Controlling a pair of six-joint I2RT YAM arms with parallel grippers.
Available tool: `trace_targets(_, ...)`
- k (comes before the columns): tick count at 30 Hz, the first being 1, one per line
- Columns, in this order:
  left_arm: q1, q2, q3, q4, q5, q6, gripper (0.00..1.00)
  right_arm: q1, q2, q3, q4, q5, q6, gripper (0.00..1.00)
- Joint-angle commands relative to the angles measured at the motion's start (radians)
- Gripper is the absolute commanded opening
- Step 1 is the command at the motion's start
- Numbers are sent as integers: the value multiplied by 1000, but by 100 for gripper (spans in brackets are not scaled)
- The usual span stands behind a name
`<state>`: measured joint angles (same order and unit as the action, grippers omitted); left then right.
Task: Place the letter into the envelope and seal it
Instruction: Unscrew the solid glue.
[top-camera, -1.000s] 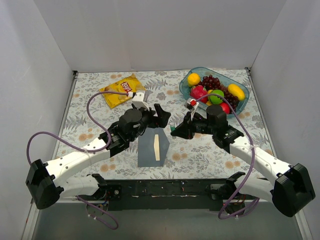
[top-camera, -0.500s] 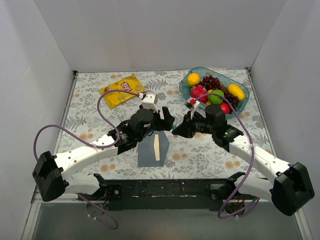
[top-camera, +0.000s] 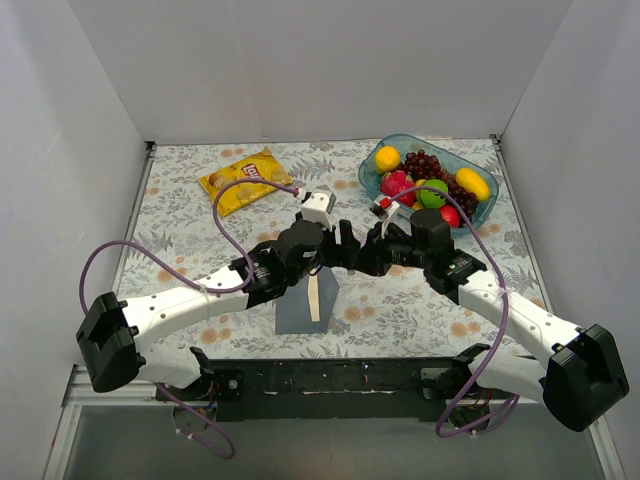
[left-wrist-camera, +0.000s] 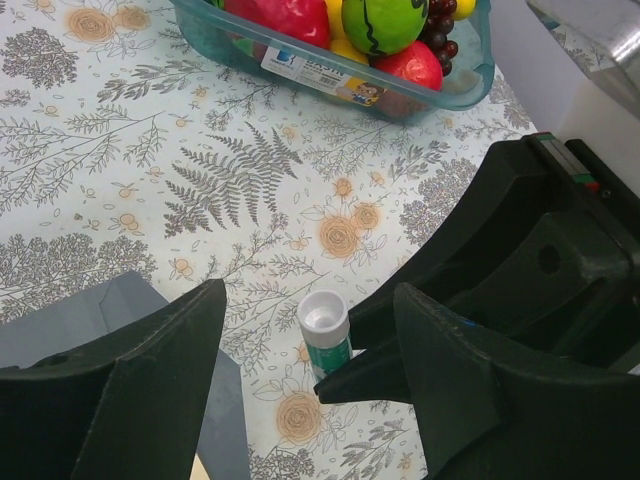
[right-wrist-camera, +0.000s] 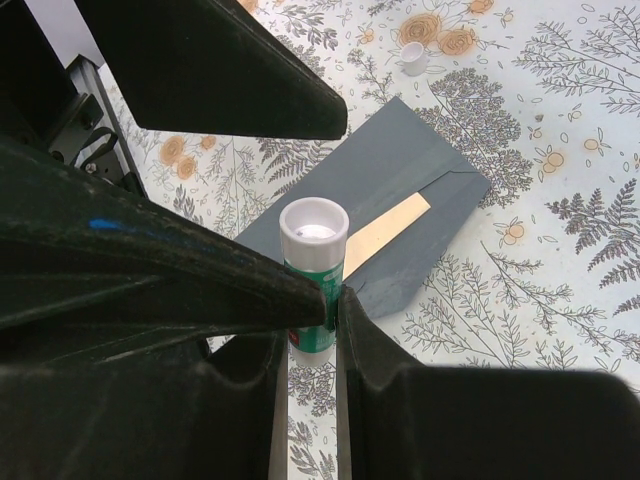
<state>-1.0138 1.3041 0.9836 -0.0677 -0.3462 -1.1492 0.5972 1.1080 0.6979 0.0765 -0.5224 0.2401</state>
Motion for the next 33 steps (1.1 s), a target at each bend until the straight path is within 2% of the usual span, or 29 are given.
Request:
trace_targets(1,-11,9,46,-3,-16,19,66,4,-8,38,26,2,5,1)
trace_targets(13,-12,18,38,-1,-17,5,57,4,-13,31,35,-2,2,1)
trace_targets(20,-12,20,38,3,-11,0,47,4,-13,31,35,4,2,1)
trace_targets(26,-12,15,36,9,-10,-6,30,4,-16,29,35,4,1,1)
trace_targets(31,-12,12,30,11,3,-10,0,4,-22,28,39,4,-2,1)
trace_targets(33,-12,6,23,12,9,-14,0,4,-25,28,39,-1,-4,1)
